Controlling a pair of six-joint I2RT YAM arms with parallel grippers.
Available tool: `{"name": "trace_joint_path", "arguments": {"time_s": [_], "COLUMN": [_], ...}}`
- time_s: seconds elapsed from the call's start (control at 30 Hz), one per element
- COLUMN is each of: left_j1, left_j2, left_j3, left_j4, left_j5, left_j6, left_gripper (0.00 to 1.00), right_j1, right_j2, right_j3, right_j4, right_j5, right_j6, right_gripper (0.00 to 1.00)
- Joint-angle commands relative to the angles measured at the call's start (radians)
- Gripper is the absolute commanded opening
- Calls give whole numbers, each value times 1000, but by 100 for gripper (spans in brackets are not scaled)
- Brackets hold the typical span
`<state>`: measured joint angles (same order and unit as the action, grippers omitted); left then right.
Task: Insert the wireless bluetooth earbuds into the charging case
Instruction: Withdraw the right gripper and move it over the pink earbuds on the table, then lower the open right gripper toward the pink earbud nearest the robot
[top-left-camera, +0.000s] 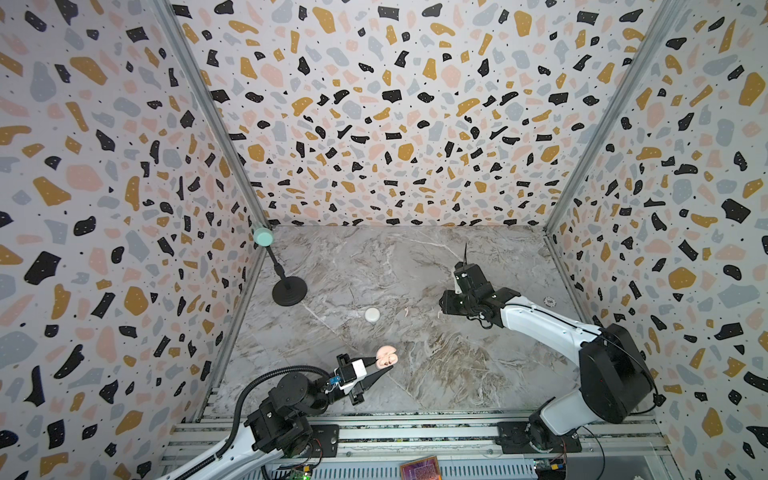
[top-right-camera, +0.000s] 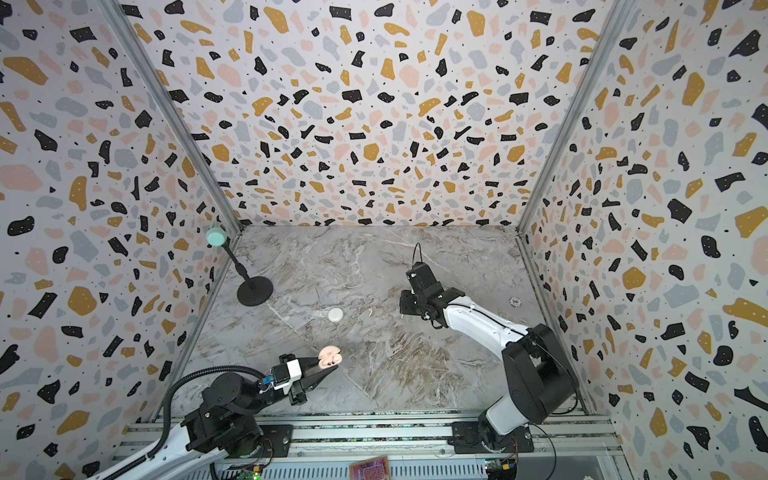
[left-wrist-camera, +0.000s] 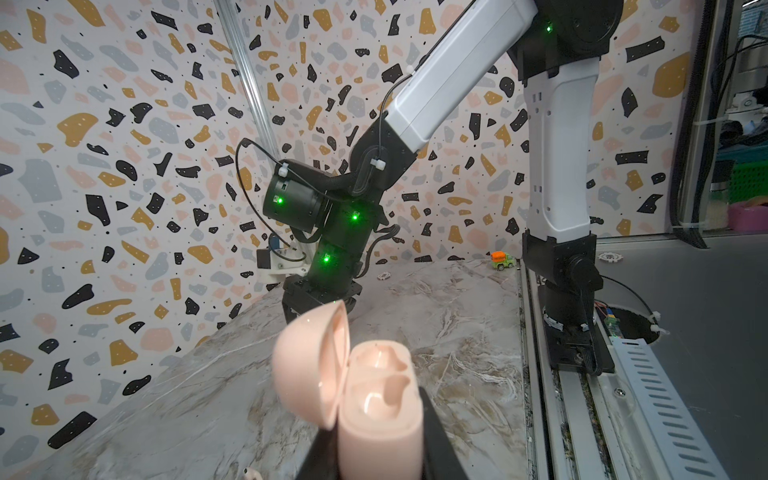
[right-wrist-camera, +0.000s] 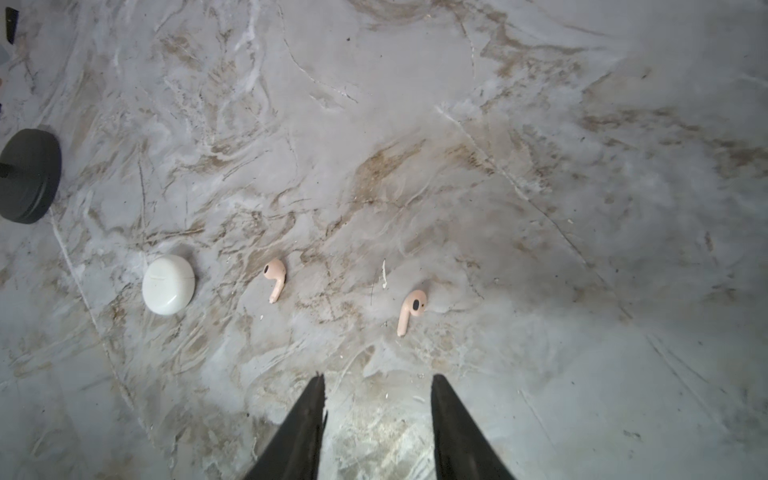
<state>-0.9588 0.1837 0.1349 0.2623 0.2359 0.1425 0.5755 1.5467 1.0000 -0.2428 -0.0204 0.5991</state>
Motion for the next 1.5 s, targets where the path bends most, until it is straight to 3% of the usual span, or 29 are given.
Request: {"name": "trace_joint_path", "arguments": {"time_s": [0.0, 0.8, 1.47], "left_j1": [-3, -6, -11], "left_j2": [-17, -4, -4], "left_j3": [-16, -40, -44], "left_j4": [50, 63, 61], "left_j5": [-8, 10, 13], "left_j6": [1, 4, 8], "left_gripper": [0, 0, 0], "right_j1": [-15, -25, -29], "right_j2": [23, 206, 250], "right_j3": [39, 88, 83], "right_j4": [18, 39, 62], "right_j5": [-37, -64, -60], "right_j6": [-12, -19, -12], "right_gripper": [36, 26, 21]}}
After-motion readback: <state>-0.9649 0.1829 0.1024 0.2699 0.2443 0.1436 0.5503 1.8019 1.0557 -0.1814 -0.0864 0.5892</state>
